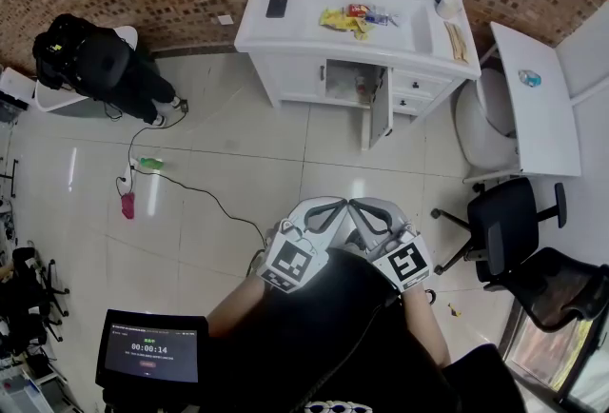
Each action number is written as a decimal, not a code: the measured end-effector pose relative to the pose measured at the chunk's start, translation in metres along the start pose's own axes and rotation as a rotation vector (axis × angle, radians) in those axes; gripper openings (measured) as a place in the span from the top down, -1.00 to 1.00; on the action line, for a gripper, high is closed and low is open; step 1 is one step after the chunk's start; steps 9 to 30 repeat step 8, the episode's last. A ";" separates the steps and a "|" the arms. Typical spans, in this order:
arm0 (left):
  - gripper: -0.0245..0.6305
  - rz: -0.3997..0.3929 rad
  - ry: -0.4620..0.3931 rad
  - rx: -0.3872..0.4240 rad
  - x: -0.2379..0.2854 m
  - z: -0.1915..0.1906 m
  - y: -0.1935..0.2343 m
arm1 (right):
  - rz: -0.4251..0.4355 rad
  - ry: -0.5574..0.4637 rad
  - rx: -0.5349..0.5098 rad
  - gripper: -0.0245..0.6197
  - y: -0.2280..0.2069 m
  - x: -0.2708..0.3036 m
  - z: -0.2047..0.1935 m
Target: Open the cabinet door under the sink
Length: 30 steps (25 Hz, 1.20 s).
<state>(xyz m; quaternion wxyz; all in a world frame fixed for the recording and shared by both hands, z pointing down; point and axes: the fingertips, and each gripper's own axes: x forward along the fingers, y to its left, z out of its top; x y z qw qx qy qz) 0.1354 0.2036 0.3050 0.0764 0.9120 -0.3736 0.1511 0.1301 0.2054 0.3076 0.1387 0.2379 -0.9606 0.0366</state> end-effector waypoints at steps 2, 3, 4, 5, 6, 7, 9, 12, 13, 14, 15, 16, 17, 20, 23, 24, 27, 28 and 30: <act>0.88 0.001 -0.002 -0.001 0.000 0.000 0.000 | 0.000 0.000 -0.002 0.96 0.000 0.000 0.000; 0.87 0.001 -0.001 -0.001 0.000 0.000 0.000 | 0.003 0.001 -0.014 0.96 0.000 0.001 0.002; 0.88 0.001 -0.001 0.000 0.000 0.000 0.000 | 0.005 0.001 -0.025 0.96 0.000 0.000 0.004; 0.88 0.001 0.000 0.001 -0.001 0.000 0.000 | 0.006 0.002 -0.029 0.96 0.001 0.000 0.005; 0.88 0.001 0.000 0.001 -0.001 0.000 0.000 | 0.006 0.002 -0.028 0.96 0.001 0.000 0.005; 0.88 0.001 0.000 0.000 -0.001 0.000 0.000 | 0.005 0.003 -0.024 0.96 0.001 0.000 0.004; 0.88 0.001 -0.001 0.000 -0.001 0.000 0.000 | 0.004 0.003 -0.019 0.96 0.002 0.000 0.003; 0.88 0.001 -0.001 0.000 -0.001 0.000 0.000 | 0.004 0.003 -0.019 0.96 0.002 0.000 0.003; 0.88 0.001 -0.001 0.000 -0.001 0.000 0.000 | 0.004 0.003 -0.019 0.96 0.002 0.000 0.003; 0.88 0.001 -0.001 0.000 -0.001 0.000 0.000 | 0.004 0.003 -0.019 0.96 0.002 0.000 0.003; 0.88 0.001 -0.001 0.000 -0.001 0.000 0.000 | 0.004 0.003 -0.019 0.96 0.002 0.000 0.003; 0.88 0.001 -0.001 0.000 -0.001 0.000 0.000 | 0.004 0.003 -0.019 0.96 0.002 0.000 0.003; 0.88 0.001 -0.001 0.000 -0.001 0.000 0.000 | 0.004 0.003 -0.019 0.96 0.002 0.000 0.003; 0.88 0.001 -0.001 0.000 -0.001 0.000 0.000 | 0.004 0.003 -0.019 0.96 0.002 0.000 0.003; 0.88 0.001 -0.001 0.000 -0.001 0.000 0.000 | 0.004 0.003 -0.019 0.96 0.002 0.000 0.003; 0.88 0.001 -0.001 0.000 -0.001 0.000 0.000 | 0.004 0.003 -0.019 0.96 0.002 0.000 0.003; 0.88 0.001 -0.001 0.000 -0.001 0.000 0.000 | 0.004 0.003 -0.019 0.96 0.002 0.000 0.003; 0.88 0.001 -0.001 0.000 -0.001 0.000 0.000 | 0.004 0.003 -0.019 0.96 0.002 0.000 0.003; 0.88 0.001 -0.001 0.000 -0.001 0.000 0.000 | 0.004 0.003 -0.019 0.96 0.002 0.000 0.003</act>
